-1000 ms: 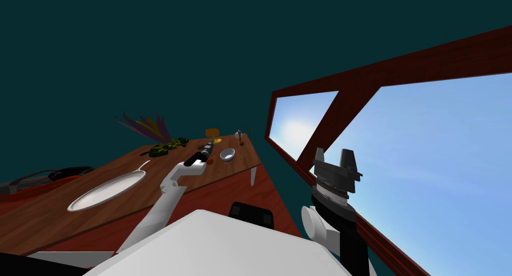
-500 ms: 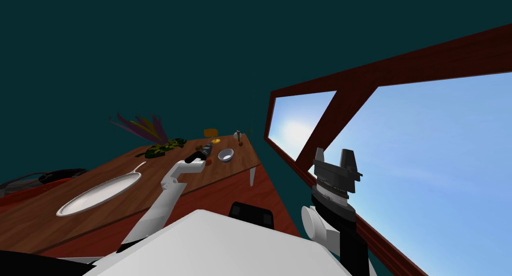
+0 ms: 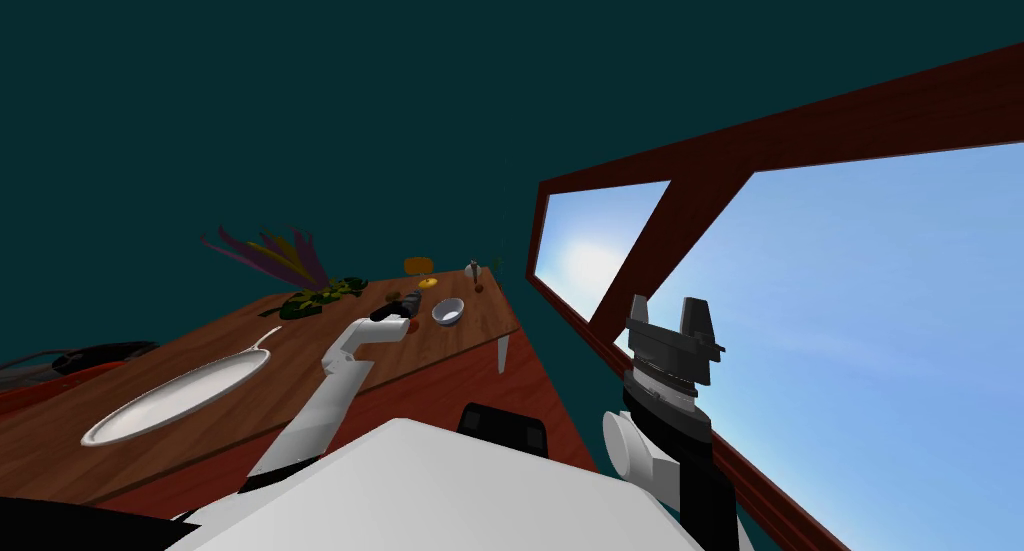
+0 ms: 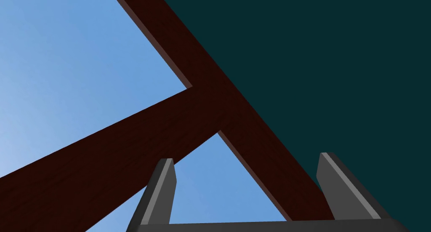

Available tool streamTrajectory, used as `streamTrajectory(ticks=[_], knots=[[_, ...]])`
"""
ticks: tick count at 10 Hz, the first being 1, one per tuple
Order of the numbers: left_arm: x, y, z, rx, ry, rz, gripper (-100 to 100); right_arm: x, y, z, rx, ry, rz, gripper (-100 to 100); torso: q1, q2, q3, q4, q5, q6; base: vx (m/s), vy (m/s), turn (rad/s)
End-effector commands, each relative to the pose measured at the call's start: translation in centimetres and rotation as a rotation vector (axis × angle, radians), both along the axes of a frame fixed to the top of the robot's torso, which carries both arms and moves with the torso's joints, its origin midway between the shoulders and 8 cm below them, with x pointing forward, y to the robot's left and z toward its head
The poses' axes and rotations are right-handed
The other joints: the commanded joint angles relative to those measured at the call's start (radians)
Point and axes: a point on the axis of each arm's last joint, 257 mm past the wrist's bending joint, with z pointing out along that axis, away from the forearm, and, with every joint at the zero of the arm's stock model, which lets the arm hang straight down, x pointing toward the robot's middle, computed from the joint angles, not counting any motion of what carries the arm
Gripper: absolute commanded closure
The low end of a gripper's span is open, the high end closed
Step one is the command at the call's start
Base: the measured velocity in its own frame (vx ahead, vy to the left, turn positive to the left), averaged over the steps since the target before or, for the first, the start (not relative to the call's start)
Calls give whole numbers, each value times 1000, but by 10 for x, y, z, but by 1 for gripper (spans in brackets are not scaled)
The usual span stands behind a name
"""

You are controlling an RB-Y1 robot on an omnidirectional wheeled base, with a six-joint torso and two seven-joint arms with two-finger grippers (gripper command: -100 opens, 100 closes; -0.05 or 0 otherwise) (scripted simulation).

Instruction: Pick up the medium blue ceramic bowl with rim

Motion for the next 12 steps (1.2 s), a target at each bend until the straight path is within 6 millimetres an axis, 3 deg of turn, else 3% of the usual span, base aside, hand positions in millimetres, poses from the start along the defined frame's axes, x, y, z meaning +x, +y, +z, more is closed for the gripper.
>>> streamTrajectory(ticks=[1, 12], knots=[[-4, 8, -13, -35, 46, 27, -100, 0, 0, 0, 0, 0, 0, 0, 0, 0, 0, 0, 0, 0, 34, -35, -24], [-47, 22, -85, -231, 316, 147, -100, 0, 0, 0, 0, 0, 0, 0, -1, -1, -1, 0, 0, 0, 43, -29, -23]])
